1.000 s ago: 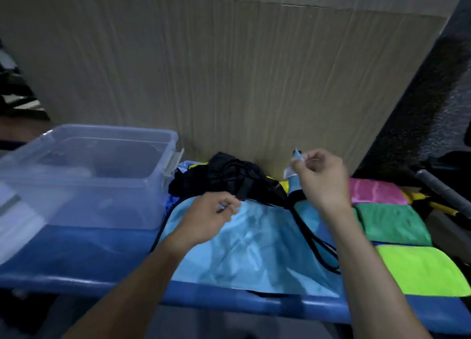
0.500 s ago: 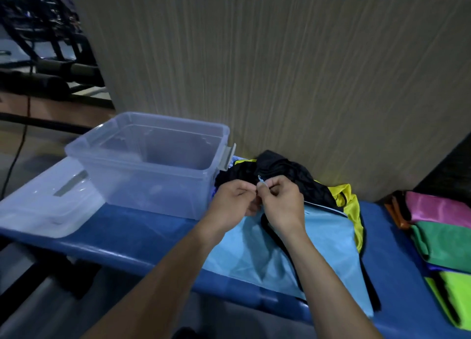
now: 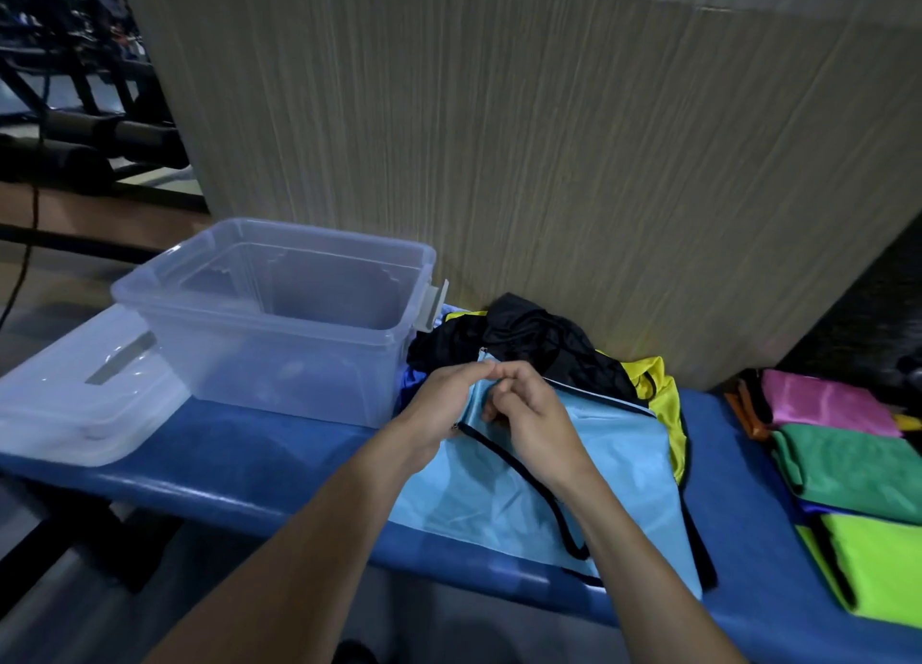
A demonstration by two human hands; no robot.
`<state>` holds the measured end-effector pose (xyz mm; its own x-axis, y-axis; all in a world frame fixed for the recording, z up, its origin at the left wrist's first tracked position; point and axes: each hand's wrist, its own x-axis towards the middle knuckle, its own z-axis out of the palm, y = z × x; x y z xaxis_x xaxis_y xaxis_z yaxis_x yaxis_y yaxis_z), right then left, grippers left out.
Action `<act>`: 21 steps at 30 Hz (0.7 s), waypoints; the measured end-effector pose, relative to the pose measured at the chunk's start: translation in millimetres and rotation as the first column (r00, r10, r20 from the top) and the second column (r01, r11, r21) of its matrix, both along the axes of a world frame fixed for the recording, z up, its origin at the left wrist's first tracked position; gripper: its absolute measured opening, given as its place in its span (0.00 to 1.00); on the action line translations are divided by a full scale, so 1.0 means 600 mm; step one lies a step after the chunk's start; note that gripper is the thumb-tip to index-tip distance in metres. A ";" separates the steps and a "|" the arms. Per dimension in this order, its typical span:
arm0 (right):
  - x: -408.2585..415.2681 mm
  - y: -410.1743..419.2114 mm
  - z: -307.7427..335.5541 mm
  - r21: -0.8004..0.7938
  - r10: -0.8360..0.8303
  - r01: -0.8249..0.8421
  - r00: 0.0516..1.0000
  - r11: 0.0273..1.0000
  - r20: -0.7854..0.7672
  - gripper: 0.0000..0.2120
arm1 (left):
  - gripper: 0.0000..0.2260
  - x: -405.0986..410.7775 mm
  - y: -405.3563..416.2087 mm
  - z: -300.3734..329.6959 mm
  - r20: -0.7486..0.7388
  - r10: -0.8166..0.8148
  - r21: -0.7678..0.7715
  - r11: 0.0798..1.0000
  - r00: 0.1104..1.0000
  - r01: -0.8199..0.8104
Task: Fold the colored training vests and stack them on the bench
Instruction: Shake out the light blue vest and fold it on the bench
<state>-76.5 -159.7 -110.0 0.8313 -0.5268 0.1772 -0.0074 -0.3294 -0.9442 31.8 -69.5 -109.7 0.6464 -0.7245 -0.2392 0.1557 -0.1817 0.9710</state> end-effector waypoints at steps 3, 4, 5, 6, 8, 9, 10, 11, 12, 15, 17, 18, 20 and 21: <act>-0.014 -0.010 -0.009 -0.036 -0.053 0.052 0.998 0.998 -0.025 0.12 | 0.16 -0.006 -0.004 -0.005 0.116 -0.032 -0.005 0.999 0.993 0.033; -0.019 -0.015 -0.010 -0.067 -0.093 0.091 0.995 0.994 -0.024 0.12 | 0.17 -0.007 -0.006 -0.010 0.161 -0.036 -0.011 0.999 0.986 0.038; -0.024 -0.024 -0.012 -0.140 -0.148 0.144 0.989 0.980 -0.016 0.12 | 0.17 -0.010 -0.008 -0.012 0.207 -0.030 -0.017 0.999 0.978 0.035; -0.031 -0.038 -0.012 -0.255 -0.205 0.197 0.979 0.947 -0.003 0.11 | 0.17 -0.011 -0.010 -0.014 0.250 -0.012 -0.015 1.000 0.968 0.016; -0.045 -0.075 -0.010 -0.528 -0.282 0.222 0.959 0.819 -0.034 0.08 | 0.19 -0.013 -0.012 -0.017 0.315 0.041 0.009 0.999 0.948 -0.046; -0.051 -0.095 -0.008 -0.610 -0.293 0.168 0.950 0.774 -0.110 0.06 | 0.20 -0.012 -0.012 -0.017 0.336 0.063 0.016 0.997 0.940 -0.072; -0.057 -0.111 -0.006 -0.651 -0.291 0.091 0.934 0.754 -0.206 0.04 | 0.20 -0.011 -0.012 -0.018 0.351 0.077 0.015 0.996 0.933 -0.088; -0.060 -0.126 -0.005 -0.661 -0.287 0.023 0.912 0.750 -0.294 0.03 | 0.20 -0.009 -0.012 -0.019 0.365 0.087 0.015 0.995 0.927 -0.099; -0.062 -0.137 -0.004 -0.651 -0.275 -0.028 0.892 0.759 -0.359 0.03 | 0.20 -0.009 -0.012 -0.019 0.374 0.086 0.020 0.995 0.923 -0.100; -0.061 -0.159 0.005 -0.520 -0.170 -0.092 0.885 0.849 -0.434 0.12 | 0.20 -0.007 -0.014 -0.021 0.393 0.084 0.029 0.994 0.916 -0.104; -0.057 -0.166 0.012 -0.410 -0.063 -0.148 0.886 0.900 -0.459 0.14 | 0.19 -0.008 -0.016 -0.022 0.401 0.087 0.025 0.994 0.912 -0.106; -0.055 -0.166 0.016 -0.371 -0.012 -0.184 0.884 0.910 -0.468 0.10 | 0.18 -0.007 -0.017 -0.023 0.403 0.088 0.025 0.994 0.911 -0.107; -0.048 -0.164 0.018 -0.349 0.046 -0.224 0.891 0.910 -0.452 0.07 | 0.19 -0.006 -0.018 -0.025 0.412 0.085 0.035 0.993 0.907 -0.109; -0.044 -0.163 0.018 -0.350 0.053 -0.219 0.903 0.911 -0.427 0.08 | 0.19 -0.005 -0.019 -0.026 0.420 0.082 0.041 0.993 0.904 -0.109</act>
<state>-102.7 -257.6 -99.3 0.9314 -0.3633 -0.0230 -0.2845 -0.6870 -0.6686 28.7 -80.6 -125.3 0.7625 -0.6465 0.0248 -0.2409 -0.2482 0.9383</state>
